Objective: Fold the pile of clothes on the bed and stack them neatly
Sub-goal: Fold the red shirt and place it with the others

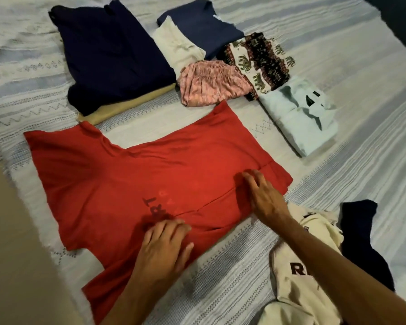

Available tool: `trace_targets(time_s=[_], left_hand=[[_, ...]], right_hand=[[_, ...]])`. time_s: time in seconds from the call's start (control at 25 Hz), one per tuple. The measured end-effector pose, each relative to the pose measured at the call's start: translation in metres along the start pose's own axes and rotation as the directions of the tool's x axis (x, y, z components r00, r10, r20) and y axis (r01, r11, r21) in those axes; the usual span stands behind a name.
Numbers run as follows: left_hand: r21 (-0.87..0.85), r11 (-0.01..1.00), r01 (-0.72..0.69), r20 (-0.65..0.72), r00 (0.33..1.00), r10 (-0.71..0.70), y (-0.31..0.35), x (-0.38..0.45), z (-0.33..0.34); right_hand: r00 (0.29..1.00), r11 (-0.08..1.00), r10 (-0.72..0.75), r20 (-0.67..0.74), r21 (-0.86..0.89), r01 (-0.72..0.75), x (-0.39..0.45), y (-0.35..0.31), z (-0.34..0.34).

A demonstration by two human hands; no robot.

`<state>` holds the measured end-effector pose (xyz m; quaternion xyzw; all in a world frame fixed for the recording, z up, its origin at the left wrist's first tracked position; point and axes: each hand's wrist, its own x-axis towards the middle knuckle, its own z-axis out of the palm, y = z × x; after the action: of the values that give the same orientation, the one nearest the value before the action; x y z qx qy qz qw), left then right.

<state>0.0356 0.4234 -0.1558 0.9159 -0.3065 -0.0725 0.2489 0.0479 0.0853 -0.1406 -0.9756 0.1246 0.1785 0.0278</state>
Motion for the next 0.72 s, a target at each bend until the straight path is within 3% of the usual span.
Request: trace_targets(time_s=[0.08,0.2,0.32,0.52,0.64,0.72], left_hand=[[0.055,0.989,0.138,0.040,0.989,-0.140,-0.003,0.040,-0.006],[0.109,0.944,0.312,0.286,0.899,-0.331,-0.014,0.079,-0.005],[0.018,0.931,0.366,0.388,0.855,-0.343,-0.033,0.085,0.003],[-0.322,0.841,0.435,0.332,0.884,-0.330,-0.060,0.071,0.001],[-0.256,0.893,0.369,0.271,0.915,-0.300,-0.051,0.067,0.002],[-0.194,0.926,0.324,0.271,0.925,-0.267,-0.037,0.070,0.005]], right_hand=[[0.996,0.984,-0.065,0.060,-0.164,0.074,0.029,0.022,-0.018],[0.968,0.912,-0.170,0.185,-0.342,0.225,0.060,0.035,-0.039],[0.938,0.838,-0.259,0.231,-0.429,0.337,0.075,0.039,-0.051],[0.979,0.948,-0.200,-0.042,-0.260,0.183,0.080,0.066,-0.049],[0.985,0.970,-0.162,0.052,-0.173,0.168,0.078,0.080,-0.044],[0.988,0.994,-0.061,0.140,-0.085,0.073,0.084,0.089,-0.047]])
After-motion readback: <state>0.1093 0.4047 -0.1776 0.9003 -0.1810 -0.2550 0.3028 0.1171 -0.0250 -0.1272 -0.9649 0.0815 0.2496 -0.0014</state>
